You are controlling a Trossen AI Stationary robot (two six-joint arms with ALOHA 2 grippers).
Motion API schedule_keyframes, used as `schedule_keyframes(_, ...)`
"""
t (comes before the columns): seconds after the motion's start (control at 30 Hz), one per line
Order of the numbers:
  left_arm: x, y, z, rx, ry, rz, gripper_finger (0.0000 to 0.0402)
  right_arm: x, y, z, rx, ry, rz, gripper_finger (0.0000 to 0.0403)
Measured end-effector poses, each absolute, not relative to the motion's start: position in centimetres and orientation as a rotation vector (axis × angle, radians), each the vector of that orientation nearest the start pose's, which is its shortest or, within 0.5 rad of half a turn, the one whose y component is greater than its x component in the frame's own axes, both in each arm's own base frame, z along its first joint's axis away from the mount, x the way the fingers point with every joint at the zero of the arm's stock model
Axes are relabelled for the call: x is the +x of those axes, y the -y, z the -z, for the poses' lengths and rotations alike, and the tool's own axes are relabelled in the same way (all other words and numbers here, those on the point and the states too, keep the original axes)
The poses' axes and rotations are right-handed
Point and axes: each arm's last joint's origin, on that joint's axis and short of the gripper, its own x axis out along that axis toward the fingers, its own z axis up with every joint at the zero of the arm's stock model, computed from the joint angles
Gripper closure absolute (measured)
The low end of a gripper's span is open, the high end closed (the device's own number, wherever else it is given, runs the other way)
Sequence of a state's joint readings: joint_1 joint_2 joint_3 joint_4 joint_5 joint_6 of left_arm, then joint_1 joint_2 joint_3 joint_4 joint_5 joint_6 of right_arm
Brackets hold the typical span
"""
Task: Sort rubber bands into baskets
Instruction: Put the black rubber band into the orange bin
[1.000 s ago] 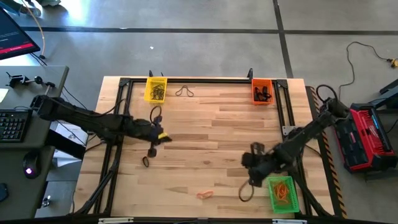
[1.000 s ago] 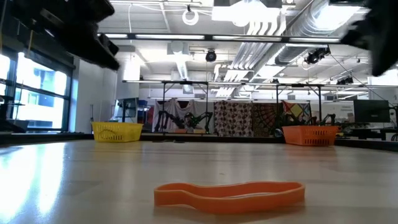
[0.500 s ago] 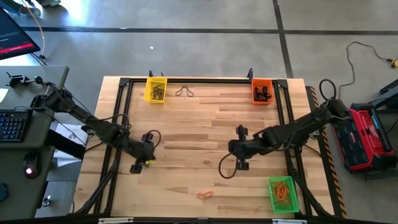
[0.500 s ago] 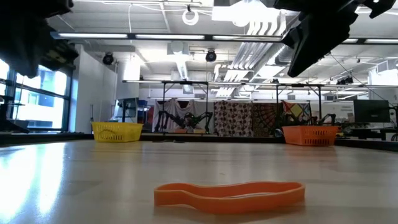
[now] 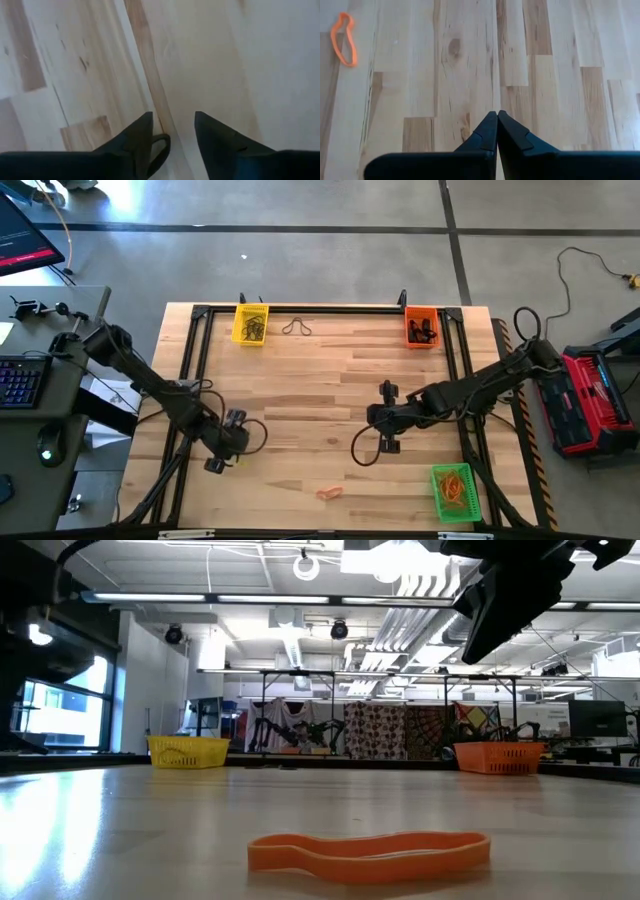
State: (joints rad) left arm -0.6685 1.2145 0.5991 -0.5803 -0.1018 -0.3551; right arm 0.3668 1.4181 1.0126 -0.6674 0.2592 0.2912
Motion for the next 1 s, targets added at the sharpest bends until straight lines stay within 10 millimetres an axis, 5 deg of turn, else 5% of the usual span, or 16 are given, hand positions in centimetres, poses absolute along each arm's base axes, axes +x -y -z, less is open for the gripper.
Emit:
schedule_keyframes(0.5,14.8,12.6,-14.3,0.240,-1.399,0.249,0.0243,25.9,-9.2,-23.9,-0.068,-1.017,0.049,0.0403)
schedule_keyframes(0.8,14.9,12.5,-14.3,0.238,-1.387,0.199,0.0338,26.0,-9.2,-23.9,-0.065,-1.006,0.046,0.0403)
schedule_keyframes(0.9,15.9,12.7,-15.3,0.218,-1.326,0.163,0.0386,26.1,-9.2,-24.0,-0.077,-0.998,0.041,0.0403)
schedule_keyframes(1.0,17.3,12.4,-16.2,0.157,-1.242,0.098,0.0394,26.2,-9.2,-24.1,-0.089,-0.973,0.050,0.0403)
